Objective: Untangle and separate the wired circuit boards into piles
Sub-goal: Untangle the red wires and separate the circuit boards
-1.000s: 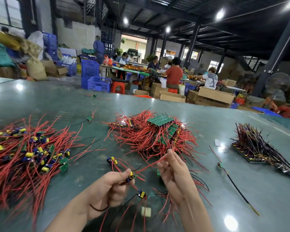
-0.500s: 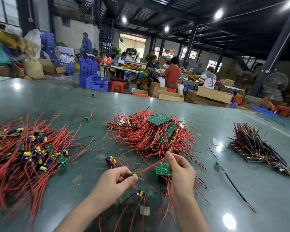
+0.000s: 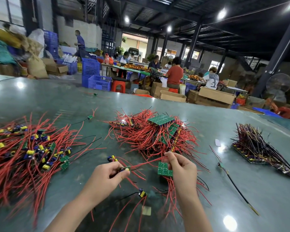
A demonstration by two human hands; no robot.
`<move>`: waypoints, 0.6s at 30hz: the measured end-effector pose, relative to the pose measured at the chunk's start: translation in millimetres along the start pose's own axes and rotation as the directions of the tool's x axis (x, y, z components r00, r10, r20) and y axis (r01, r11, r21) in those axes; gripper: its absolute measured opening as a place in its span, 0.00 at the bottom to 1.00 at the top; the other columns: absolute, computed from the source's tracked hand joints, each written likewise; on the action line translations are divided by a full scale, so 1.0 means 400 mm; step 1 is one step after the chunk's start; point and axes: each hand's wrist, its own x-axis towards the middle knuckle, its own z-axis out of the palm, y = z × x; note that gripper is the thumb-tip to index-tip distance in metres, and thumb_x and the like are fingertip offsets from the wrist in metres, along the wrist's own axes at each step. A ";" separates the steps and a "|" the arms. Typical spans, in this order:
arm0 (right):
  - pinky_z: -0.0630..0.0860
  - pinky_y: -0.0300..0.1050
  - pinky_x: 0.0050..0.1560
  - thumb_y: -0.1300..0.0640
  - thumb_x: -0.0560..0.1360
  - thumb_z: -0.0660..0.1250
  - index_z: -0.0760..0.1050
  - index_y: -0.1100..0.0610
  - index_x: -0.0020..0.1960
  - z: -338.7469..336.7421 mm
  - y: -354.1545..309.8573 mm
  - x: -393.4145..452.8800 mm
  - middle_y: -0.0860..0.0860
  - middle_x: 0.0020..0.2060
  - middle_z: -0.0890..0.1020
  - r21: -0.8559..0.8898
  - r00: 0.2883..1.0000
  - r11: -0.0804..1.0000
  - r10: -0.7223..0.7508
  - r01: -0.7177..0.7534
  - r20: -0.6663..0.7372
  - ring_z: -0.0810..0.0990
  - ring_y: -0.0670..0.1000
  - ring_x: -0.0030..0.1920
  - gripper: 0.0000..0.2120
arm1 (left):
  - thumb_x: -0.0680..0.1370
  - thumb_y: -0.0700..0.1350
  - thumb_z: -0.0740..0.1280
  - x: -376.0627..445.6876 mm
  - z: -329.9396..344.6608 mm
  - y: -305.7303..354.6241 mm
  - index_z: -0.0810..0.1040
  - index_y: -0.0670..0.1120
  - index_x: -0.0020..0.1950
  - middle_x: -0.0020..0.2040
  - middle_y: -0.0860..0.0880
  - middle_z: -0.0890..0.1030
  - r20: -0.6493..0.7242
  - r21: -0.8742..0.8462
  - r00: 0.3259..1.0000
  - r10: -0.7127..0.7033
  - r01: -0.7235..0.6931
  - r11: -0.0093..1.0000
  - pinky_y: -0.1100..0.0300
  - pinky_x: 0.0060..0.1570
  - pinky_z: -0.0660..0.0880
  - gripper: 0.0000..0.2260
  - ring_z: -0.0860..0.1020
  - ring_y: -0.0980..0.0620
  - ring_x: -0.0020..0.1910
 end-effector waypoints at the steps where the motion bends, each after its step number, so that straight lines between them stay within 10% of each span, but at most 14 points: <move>1: 0.70 0.34 0.33 0.57 0.75 0.68 0.83 0.52 0.36 -0.001 0.002 0.002 0.46 0.28 0.81 0.006 1.000 1.000 -0.001 0.001 -0.006 0.71 0.42 0.28 0.09 | 0.74 0.45 0.71 -0.001 -0.001 0.002 0.76 0.48 0.33 0.25 0.53 0.68 0.028 -0.029 1.000 -0.008 0.009 1.000 0.65 0.29 0.58 0.10 0.62 0.58 0.26; 8: 0.68 0.28 0.35 0.60 0.74 0.68 0.81 0.49 0.37 0.000 0.004 0.000 0.44 0.30 0.82 -0.197 0.971 0.960 -0.219 0.197 -0.094 0.76 0.38 0.31 0.10 | 0.76 0.45 0.69 -0.009 0.014 0.018 0.76 0.49 0.34 0.26 0.54 0.67 0.152 0.003 0.988 -0.027 0.027 1.000 0.65 0.31 0.60 0.10 0.63 0.59 0.27; 12: 0.73 0.35 0.36 0.51 0.77 0.62 0.80 0.51 0.50 0.008 -0.021 -0.007 0.51 0.37 0.84 0.173 0.998 0.984 -0.045 0.050 -0.031 0.74 0.43 0.32 0.09 | 0.77 0.43 0.63 0.000 0.008 0.032 0.78 0.43 0.41 0.27 0.51 0.72 0.186 -0.564 0.953 -0.241 0.304 0.768 0.67 0.23 0.63 0.07 0.65 0.57 0.22; 14: 0.71 0.39 0.34 0.48 0.78 0.58 0.79 0.54 0.49 0.024 -0.030 -0.022 0.55 0.37 0.82 0.202 0.999 0.979 -0.036 0.033 0.010 0.73 0.47 0.31 0.14 | 0.72 0.45 0.65 0.005 0.006 0.037 0.80 0.41 0.45 0.34 0.48 0.80 0.116 -0.764 0.951 -0.287 0.270 0.586 0.66 0.31 0.69 0.08 0.73 0.56 0.29; 18: 0.68 0.36 0.26 0.47 0.76 0.58 0.81 0.60 0.38 0.055 -0.047 -0.065 0.54 0.28 0.80 0.195 0.969 0.980 -0.079 0.033 0.233 0.72 0.47 0.24 0.20 | 0.67 0.42 0.67 0.012 0.001 0.034 0.81 0.44 0.49 0.39 0.55 0.82 -0.080 -0.828 0.929 -0.362 0.140 0.542 0.61 0.38 0.63 0.12 0.71 0.57 0.36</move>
